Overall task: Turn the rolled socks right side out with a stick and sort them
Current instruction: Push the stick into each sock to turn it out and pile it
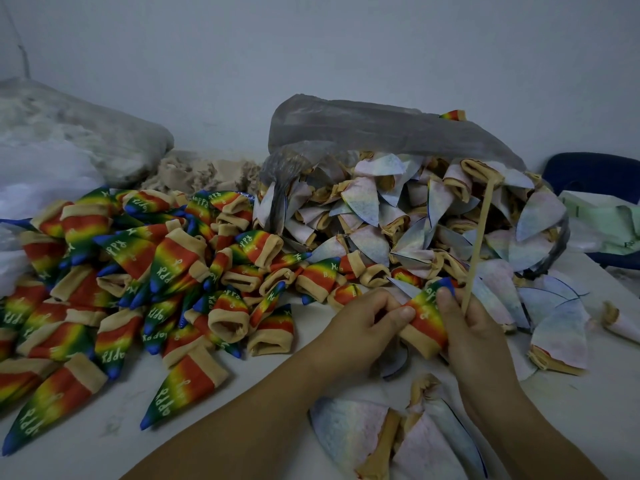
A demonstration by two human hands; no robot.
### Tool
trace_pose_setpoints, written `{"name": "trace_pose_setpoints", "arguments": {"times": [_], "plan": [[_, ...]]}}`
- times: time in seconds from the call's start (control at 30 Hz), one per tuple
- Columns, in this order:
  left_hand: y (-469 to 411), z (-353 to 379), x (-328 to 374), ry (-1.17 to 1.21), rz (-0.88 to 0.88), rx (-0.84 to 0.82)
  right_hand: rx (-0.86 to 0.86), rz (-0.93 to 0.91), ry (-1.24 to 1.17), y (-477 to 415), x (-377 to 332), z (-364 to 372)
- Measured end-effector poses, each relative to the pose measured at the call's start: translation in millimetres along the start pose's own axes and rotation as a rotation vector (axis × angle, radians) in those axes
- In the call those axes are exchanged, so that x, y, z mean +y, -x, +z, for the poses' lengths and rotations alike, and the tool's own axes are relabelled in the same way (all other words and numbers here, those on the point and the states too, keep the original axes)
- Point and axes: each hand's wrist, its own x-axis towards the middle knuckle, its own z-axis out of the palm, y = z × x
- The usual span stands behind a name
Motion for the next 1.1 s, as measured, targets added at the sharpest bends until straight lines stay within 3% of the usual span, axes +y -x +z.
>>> {"name": "trace_pose_setpoints", "arguments": {"times": [0.4,0.5,0.57,0.63,0.7,0.73,0.8,0.87,1.0,1.1], "plan": [[4.8,4.9,6.5,-0.064,0.207,0.019,0.060,-0.066,0.112,-5.4,-11.4,-1.4],[3.9,6.0,-2.3,-0.092,0.181,0.055,0.040,-0.059,0.123,-7.3,-10.8,-6.6],[1.3,0.7,-5.9,0.097,0.021,0.225,0.004,-0.063,0.131,-6.7,-10.8,-11.0],[-5.1,-14.9,-8.5,0.537,-0.121,0.505,0.008,-0.079,0.159,-7.4,-8.2,-15.6],[-13.2,-30.5,-14.8,0.976,-0.115,0.673,0.045,-0.085,0.207,-8.5,-6.2,-18.9],[-14.9,-33.6,-17.2,1.038,-0.113,0.701,0.055,-0.087,0.239,-8.3,-5.8,-19.3],[-13.7,-28.4,-20.1,0.872,-0.185,0.671,0.036,-0.118,0.321,-7.0,-4.5,-19.0],[-8.9,-17.2,-20.8,0.459,-0.225,0.541,-0.022,-0.170,0.420,-5.2,-1.5,-17.6],[-3.2,-1.7,-20.2,-0.099,0.033,0.119,-0.095,-0.227,0.533,-4.4,4.6,-17.9],[-2.4,2.3,-19.3,-0.360,0.174,-0.014,-0.079,-0.233,0.526,-6.5,6.6,-18.5]]}}
